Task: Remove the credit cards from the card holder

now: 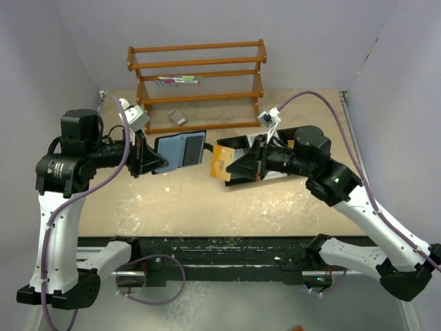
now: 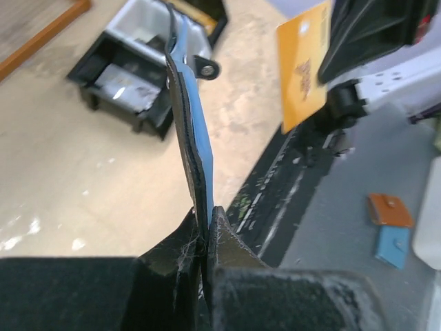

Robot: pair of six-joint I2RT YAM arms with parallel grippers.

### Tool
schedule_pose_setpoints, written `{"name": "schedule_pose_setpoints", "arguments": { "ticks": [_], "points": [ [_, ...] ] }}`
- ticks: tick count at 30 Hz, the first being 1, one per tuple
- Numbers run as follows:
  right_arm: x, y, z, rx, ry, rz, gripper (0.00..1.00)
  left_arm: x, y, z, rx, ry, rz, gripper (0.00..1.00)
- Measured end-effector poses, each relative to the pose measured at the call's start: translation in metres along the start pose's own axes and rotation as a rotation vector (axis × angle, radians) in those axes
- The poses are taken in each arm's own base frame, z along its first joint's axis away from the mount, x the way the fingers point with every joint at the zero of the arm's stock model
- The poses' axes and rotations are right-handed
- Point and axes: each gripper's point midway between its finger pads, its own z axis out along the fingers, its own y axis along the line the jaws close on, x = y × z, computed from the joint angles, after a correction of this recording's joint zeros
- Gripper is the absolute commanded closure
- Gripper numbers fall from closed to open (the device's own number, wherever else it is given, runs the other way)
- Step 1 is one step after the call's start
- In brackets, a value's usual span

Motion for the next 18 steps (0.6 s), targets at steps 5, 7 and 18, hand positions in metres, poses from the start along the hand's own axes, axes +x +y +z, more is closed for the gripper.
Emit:
{"name": "schedule_pose_setpoints", "arguments": {
  "ticks": [5,7,18],
  "points": [
    [-0.014,-0.061,-0.029,0.318,-0.018,0.005,1.0,0.016,0.034,-0.001,-0.159,0.065,0.019,1.0],
    [-0.021,-0.088,-0.043,0.451,-0.036,0.008,1.0,0.017,0.038,-0.003,-0.188,0.074,0.034,1.0],
    [-0.001,-0.271,-0.129,1.136,0.03,0.164,1.0,0.019,0.033,-0.013,-0.217,0.064,0.101,1.0]
  ]
}}
